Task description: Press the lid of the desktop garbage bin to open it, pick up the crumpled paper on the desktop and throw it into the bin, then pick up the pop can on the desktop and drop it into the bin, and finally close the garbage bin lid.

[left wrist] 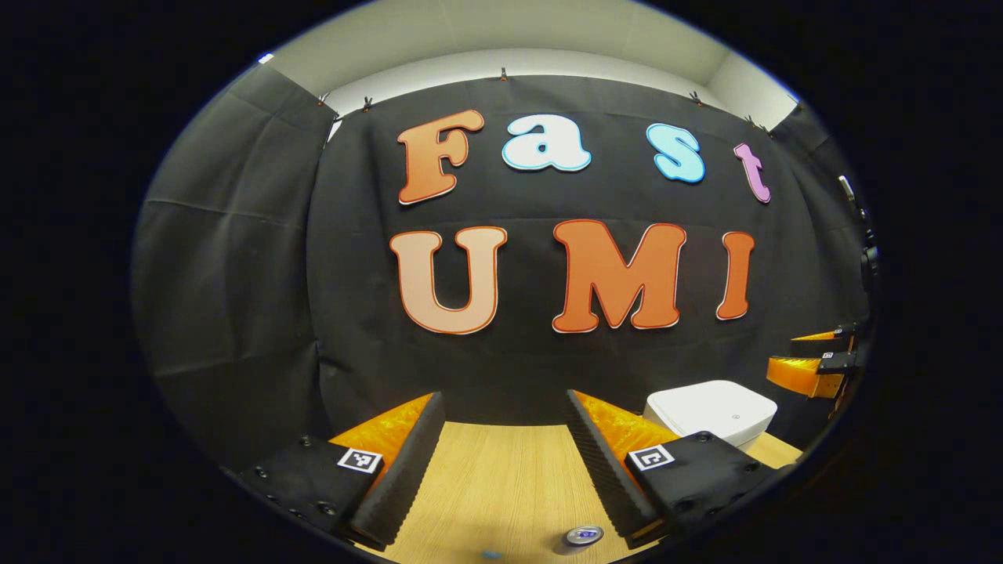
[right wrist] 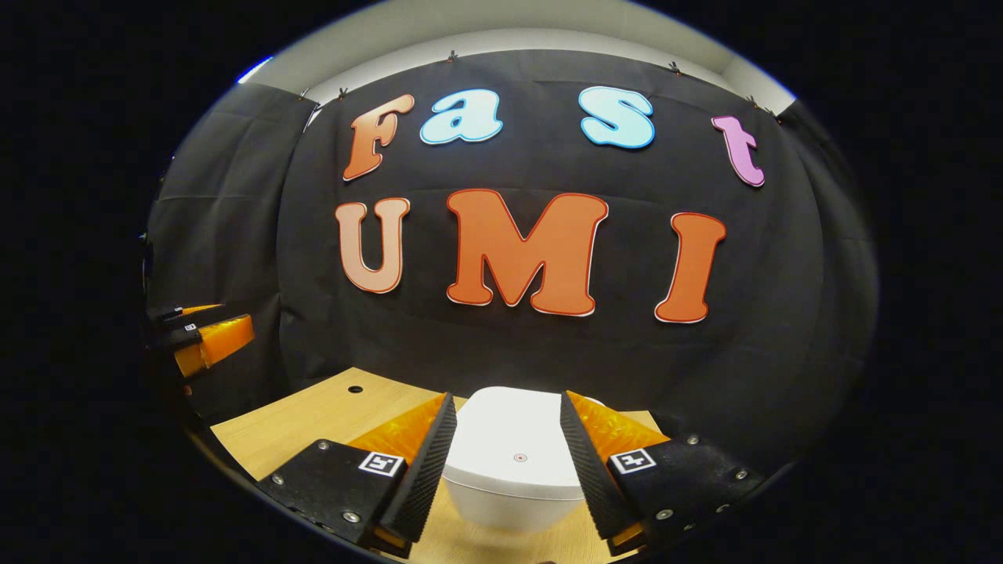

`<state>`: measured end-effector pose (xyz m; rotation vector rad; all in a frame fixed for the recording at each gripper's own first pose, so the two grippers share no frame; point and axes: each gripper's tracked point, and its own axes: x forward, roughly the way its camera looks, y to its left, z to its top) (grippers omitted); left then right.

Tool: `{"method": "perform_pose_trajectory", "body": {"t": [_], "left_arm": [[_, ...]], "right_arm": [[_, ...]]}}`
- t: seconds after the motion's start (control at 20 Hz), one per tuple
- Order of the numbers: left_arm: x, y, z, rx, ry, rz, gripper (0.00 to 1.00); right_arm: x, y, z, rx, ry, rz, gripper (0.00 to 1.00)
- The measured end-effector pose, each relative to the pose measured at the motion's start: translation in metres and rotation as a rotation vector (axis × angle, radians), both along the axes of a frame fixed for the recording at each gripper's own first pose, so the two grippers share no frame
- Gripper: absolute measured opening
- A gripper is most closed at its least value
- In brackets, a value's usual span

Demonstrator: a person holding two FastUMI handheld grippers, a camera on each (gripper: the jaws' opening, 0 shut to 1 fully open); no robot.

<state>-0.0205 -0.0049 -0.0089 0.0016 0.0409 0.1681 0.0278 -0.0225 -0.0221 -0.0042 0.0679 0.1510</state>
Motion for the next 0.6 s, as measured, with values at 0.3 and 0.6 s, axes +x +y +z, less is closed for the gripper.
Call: {"method": "perform_pose_trajectory", "body": {"t": [0.3, 0.6], "left_arm": [[0.000, -0.004, -0.009, 0.007, 0.026, 0.019, 1.00], [-0.003, -0.003, -0.014, 0.018, 0.043, 0.068, 0.98]], "right_arm": [[0.016, -0.004, -0.020, -0.011, 0.055, 0.022, 0.36], [0.033, -0.003, -0.049, -0.003, 0.126, 0.053, 0.01]]}}
